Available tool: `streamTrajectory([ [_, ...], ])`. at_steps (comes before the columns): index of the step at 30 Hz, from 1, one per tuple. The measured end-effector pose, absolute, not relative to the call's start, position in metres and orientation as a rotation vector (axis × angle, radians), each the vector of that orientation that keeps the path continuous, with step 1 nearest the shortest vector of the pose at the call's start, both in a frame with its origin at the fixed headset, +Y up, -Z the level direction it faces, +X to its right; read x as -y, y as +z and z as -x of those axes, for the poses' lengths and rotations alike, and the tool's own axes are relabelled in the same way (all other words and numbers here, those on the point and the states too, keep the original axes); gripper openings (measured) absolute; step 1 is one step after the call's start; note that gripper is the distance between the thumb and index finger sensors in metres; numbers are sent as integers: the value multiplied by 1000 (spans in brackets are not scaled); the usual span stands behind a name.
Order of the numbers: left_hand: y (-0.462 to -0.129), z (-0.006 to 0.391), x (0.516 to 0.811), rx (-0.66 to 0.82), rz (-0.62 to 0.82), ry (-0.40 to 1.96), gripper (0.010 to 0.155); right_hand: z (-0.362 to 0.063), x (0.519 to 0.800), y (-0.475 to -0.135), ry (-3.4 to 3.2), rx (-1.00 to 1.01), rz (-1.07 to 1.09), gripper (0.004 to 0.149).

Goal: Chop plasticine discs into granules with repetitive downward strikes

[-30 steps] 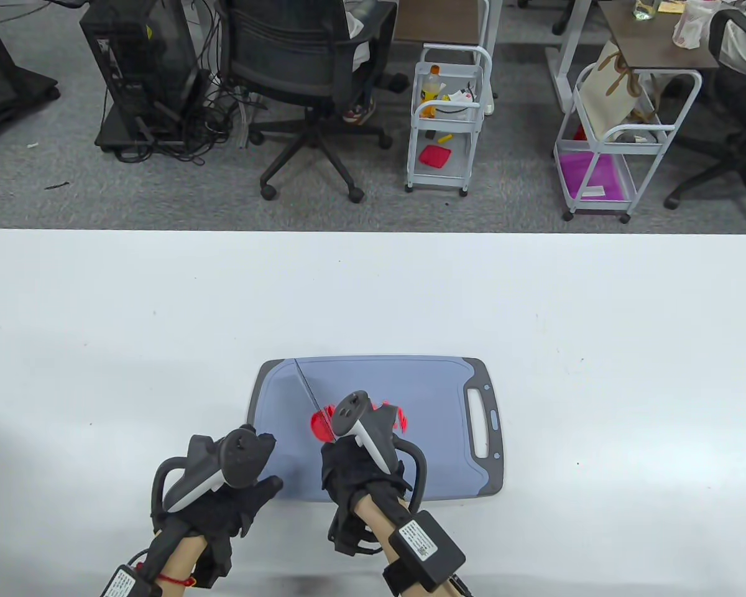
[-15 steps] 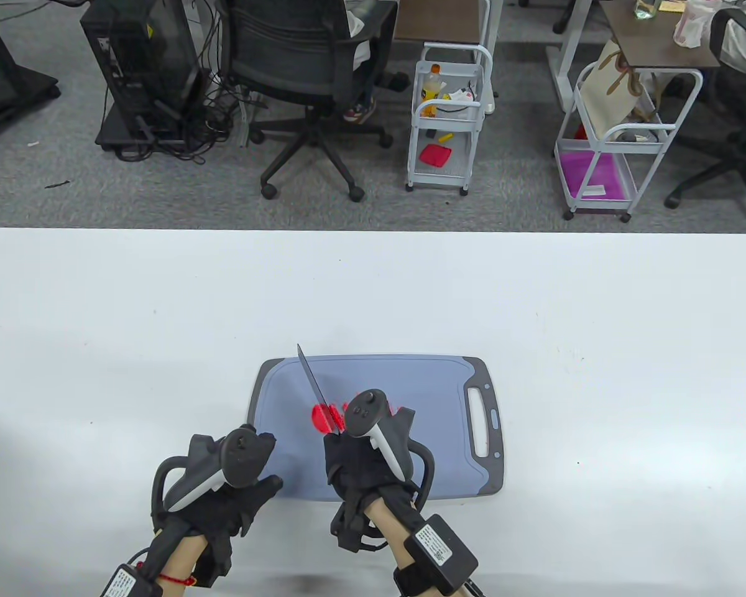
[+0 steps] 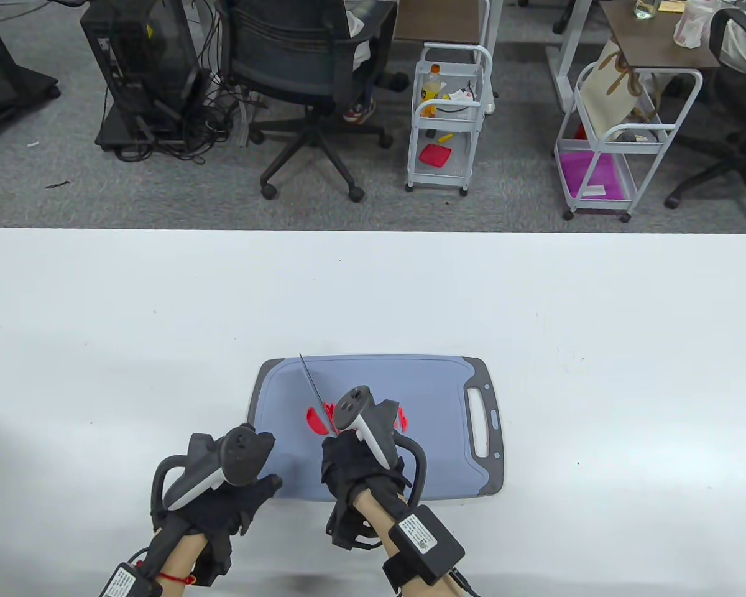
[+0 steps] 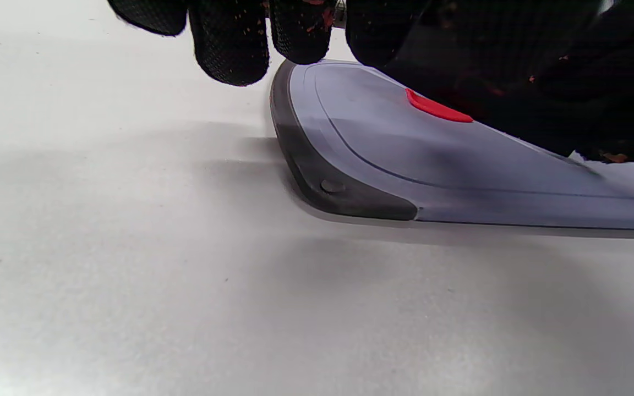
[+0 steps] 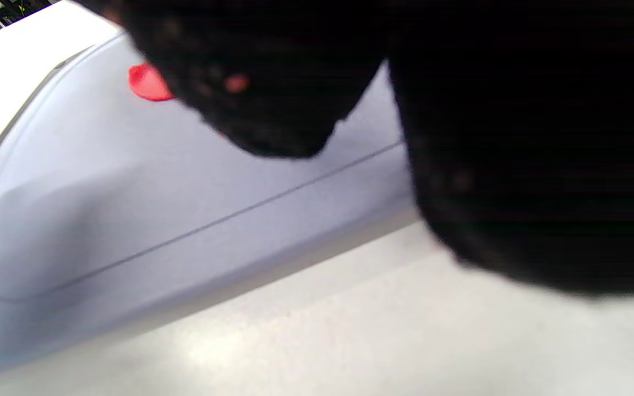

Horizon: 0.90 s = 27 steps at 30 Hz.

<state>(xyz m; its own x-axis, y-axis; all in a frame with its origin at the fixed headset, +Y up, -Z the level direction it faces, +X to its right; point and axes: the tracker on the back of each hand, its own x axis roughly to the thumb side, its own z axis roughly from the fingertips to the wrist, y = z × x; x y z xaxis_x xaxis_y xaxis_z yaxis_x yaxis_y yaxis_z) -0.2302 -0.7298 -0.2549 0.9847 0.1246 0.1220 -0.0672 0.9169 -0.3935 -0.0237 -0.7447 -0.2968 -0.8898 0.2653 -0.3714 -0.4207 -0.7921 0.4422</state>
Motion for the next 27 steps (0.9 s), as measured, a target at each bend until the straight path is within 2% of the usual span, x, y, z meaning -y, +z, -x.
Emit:
streamTrajectory([
  [4, -254, 231, 728, 148, 391, 105, 76, 21, 744, -295, 2619, -669, 410, 60],
  [10, -254, 233, 726, 145, 381, 107, 76, 33, 721, -288, 2708, -403, 260, 57],
  [12, -254, 233, 728, 144, 388, 100, 76, 38, 722, -291, 2754, -330, 254, 56],
  [13, -254, 233, 728, 144, 388, 100, 76, 39, 726, -294, 2774, -348, 258, 56],
  [15, -255, 233, 728, 143, 387, 105, 76, 40, 746, -304, 2841, -690, 324, 59],
  [16, -255, 233, 727, 144, 385, 106, 76, 38, 743, -303, 2741, -621, 324, 59],
  [17, -255, 233, 727, 143, 385, 108, 76, 38, 741, -306, 2749, -733, 349, 59],
  [22, -255, 232, 729, 146, 390, 105, 76, 28, 742, -300, 2742, -734, 333, 60],
  [27, -254, 231, 730, 151, 393, 102, 75, 30, 749, -305, 2662, -639, 389, 58],
])
